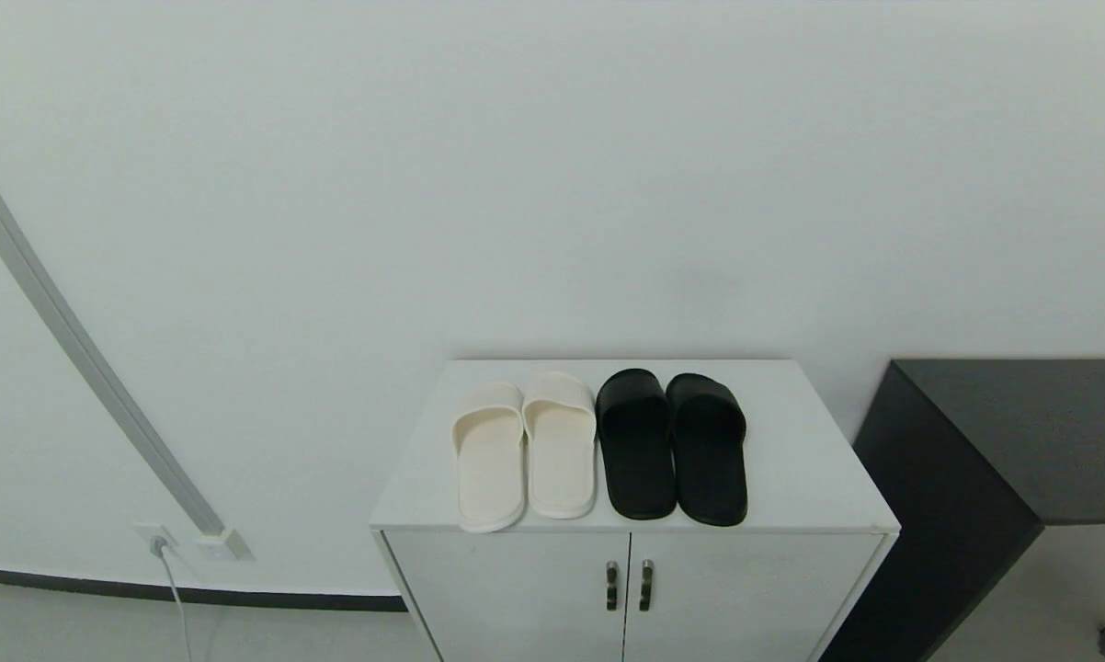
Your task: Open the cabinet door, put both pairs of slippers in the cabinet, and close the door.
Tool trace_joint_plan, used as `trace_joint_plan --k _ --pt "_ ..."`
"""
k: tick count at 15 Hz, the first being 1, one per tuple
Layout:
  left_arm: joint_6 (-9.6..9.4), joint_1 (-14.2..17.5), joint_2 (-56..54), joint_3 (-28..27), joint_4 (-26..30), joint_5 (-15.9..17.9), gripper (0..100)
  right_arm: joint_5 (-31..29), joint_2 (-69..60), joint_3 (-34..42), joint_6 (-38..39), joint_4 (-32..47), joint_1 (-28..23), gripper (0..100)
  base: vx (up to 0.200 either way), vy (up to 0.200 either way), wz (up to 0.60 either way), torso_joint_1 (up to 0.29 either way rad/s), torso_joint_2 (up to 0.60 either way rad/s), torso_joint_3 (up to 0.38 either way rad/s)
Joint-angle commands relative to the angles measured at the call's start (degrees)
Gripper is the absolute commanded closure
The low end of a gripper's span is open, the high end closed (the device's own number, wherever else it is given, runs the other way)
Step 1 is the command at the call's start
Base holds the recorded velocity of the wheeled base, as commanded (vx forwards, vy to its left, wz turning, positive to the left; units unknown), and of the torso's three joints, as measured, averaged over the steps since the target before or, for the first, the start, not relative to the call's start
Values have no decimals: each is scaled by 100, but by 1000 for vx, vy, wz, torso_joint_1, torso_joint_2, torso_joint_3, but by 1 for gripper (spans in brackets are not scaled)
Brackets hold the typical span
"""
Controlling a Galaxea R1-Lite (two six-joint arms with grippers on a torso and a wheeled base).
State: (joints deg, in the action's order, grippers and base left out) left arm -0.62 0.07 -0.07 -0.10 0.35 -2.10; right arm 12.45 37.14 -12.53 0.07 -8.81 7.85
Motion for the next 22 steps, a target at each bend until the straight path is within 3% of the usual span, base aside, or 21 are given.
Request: trace_joint_plan --k 1,2,4,8,14,22 --pt "1 1 7 1 0 -1 100 -568 2253 -241 309 -1210 1280 0 0 0 0 0 0 0" --pt "1 1 7 1 0 -1 100 -884 2526 -294 406 -1439 1588 0 0 0 0 0 0 0" --pt "1 1 7 1 0 8 100 -2203 3616 -724 1250 -2274 2924 0 0 0 0 0 0 0" --pt "1 1 7 1 0 8 100 -3240 5039 -1753 1663 -2678 3680 0 0 0 0 0 0 0" --pt "1 1 7 1 9 8 100 -4444 6806 -3018 1847 -2854 3926 0 0 0 0 0 0 0" --pt "9 1 7 -8 9 8 100 -4848 8177 -4073 1847 -3232 3733 0 0 0 0 0 0 0"
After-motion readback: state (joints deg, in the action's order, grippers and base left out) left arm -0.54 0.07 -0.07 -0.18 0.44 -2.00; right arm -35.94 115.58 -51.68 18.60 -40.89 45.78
